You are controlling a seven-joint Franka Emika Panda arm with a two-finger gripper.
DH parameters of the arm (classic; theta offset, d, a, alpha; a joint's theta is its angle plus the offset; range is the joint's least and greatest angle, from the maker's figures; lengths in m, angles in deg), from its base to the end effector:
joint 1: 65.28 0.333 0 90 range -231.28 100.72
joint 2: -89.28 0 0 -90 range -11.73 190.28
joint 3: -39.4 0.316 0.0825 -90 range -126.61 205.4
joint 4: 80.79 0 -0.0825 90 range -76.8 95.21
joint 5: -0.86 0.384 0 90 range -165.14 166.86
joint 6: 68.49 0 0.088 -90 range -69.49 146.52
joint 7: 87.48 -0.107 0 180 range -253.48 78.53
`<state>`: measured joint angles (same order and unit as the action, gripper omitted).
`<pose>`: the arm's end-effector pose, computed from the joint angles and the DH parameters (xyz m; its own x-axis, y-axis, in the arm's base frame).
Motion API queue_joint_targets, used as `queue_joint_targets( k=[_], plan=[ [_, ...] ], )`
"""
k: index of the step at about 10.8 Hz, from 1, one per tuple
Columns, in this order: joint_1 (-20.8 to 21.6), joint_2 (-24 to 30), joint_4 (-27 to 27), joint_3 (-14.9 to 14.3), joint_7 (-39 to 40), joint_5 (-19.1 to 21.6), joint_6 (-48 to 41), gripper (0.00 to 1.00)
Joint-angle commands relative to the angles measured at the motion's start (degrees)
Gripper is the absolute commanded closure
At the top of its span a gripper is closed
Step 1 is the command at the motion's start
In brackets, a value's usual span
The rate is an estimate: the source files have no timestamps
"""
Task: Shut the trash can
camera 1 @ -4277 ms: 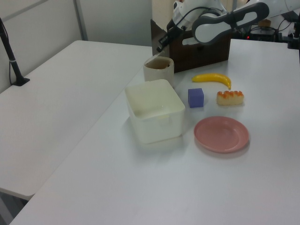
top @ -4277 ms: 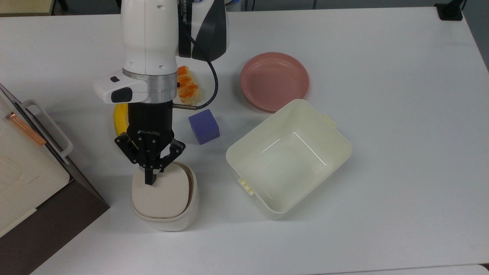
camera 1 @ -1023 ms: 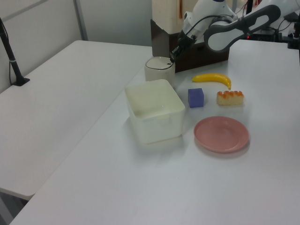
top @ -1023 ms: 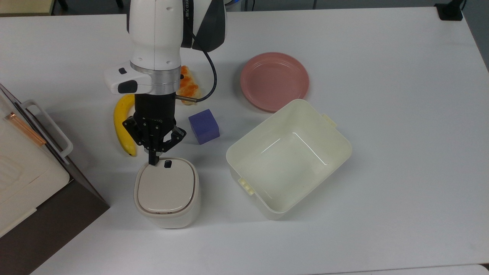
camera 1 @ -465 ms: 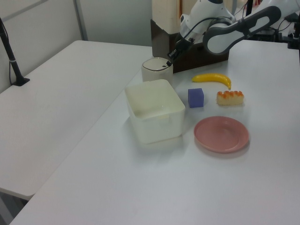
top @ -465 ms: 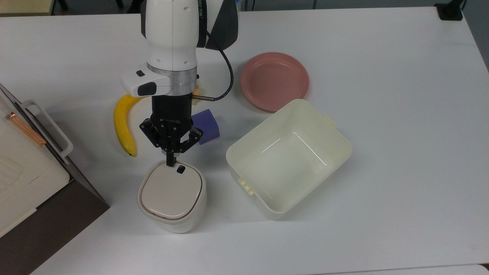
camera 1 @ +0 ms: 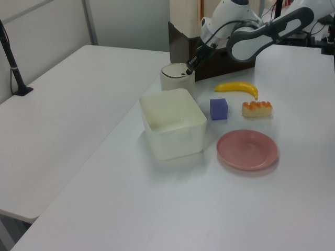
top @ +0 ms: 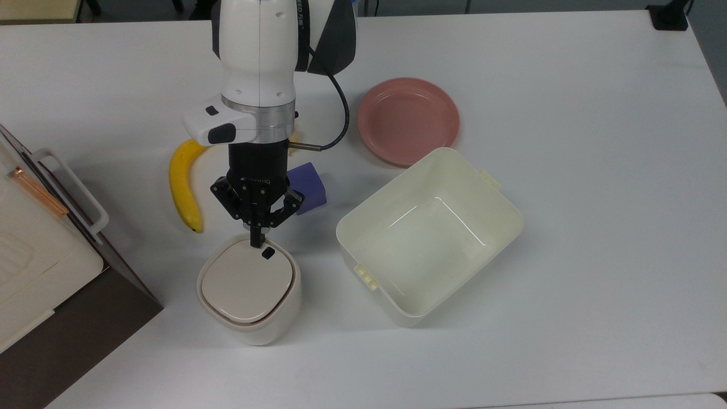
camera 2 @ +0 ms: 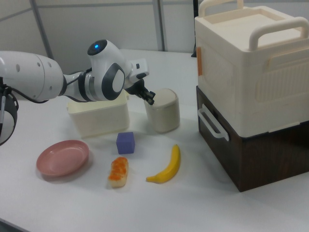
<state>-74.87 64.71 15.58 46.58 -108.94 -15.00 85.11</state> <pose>0.7084 -0.0337 0.4182 0.8076 -0.1965 0.5560 -0.2232 -0.9746 -0.0203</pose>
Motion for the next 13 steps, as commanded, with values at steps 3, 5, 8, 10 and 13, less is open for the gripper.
queue_joint_targets(
  k=[3,5,8,10,13],
  plan=[
    [-0.2,-0.4,2.8,0.3,0.5,-1.2,0.1,1.0],
    [-0.3,-0.4,2.7,0.3,0.5,-1.2,0.2,1.0],
    [-0.3,-0.4,2.7,0.3,0.5,-1.2,0.2,1.0],
    [-0.4,-0.5,1.9,0.3,0.4,-1.2,0.2,1.0],
    [-0.6,-1.0,1.0,0.3,0.3,-1.1,0.5,1.0]
  ],
)
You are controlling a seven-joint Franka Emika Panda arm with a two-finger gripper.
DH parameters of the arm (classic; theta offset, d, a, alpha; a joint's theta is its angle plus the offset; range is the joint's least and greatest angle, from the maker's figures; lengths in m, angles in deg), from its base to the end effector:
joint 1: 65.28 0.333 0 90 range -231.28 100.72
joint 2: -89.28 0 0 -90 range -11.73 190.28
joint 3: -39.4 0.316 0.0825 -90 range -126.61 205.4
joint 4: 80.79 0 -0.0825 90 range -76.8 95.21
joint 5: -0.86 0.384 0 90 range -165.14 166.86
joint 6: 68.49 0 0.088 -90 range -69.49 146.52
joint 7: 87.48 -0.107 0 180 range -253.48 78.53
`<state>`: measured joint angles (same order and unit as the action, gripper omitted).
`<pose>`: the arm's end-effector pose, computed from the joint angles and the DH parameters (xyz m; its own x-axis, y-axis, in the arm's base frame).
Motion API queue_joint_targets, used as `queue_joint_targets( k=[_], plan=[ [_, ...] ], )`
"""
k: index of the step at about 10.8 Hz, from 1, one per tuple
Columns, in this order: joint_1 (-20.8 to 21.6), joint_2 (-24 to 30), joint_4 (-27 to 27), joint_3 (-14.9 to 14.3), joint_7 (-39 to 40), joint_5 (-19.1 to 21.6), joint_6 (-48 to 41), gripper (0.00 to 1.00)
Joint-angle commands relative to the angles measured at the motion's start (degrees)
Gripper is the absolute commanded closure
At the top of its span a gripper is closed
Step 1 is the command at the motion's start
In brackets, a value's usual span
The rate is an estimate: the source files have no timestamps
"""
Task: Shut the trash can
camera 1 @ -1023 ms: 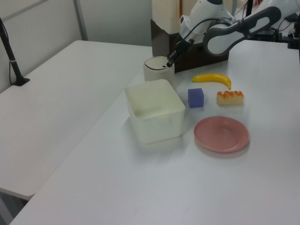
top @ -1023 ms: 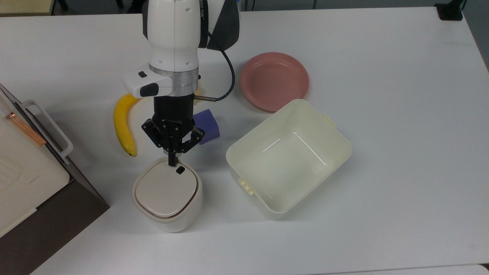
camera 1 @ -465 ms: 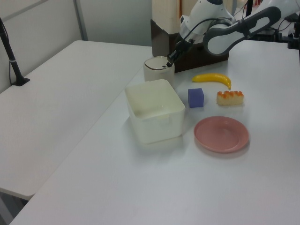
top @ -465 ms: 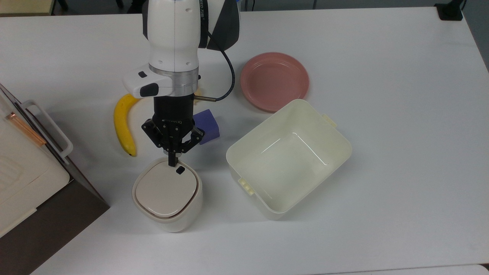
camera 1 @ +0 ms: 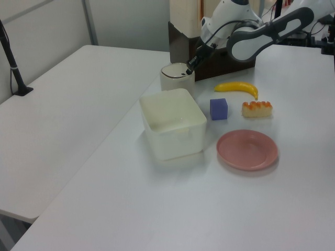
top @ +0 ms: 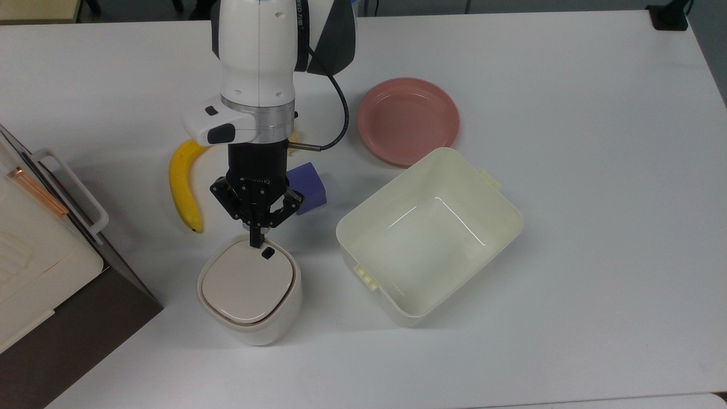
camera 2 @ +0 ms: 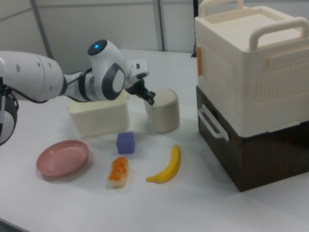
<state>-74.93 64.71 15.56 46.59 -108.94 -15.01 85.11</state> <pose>0.7084 -0.0343 0.4184 0.8073 -0.1971 0.5563 -0.2239 -0.9744 -0.0203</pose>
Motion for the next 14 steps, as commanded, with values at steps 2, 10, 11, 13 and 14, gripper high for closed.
queue_joint_targets(
  k=[2,10,11,13,14],
  plan=[
    [-0.8,-1.9,-0.1,0.3,-0.1,-0.7,0.6,1.0],
    [-2.0,-4.8,-5.4,0.3,-1.8,-0.5,1.0,1.0],
    [-1.9,-4.9,-5.5,0.3,-2.0,-0.6,1.1,1.0],
    [-2.0,-4.8,-5.5,0.3,-2.0,-0.5,1.6,1.0],
    [-2.0,-4.8,-5.4,0.3,-2.0,-0.5,1.7,1.0]
  ],
)
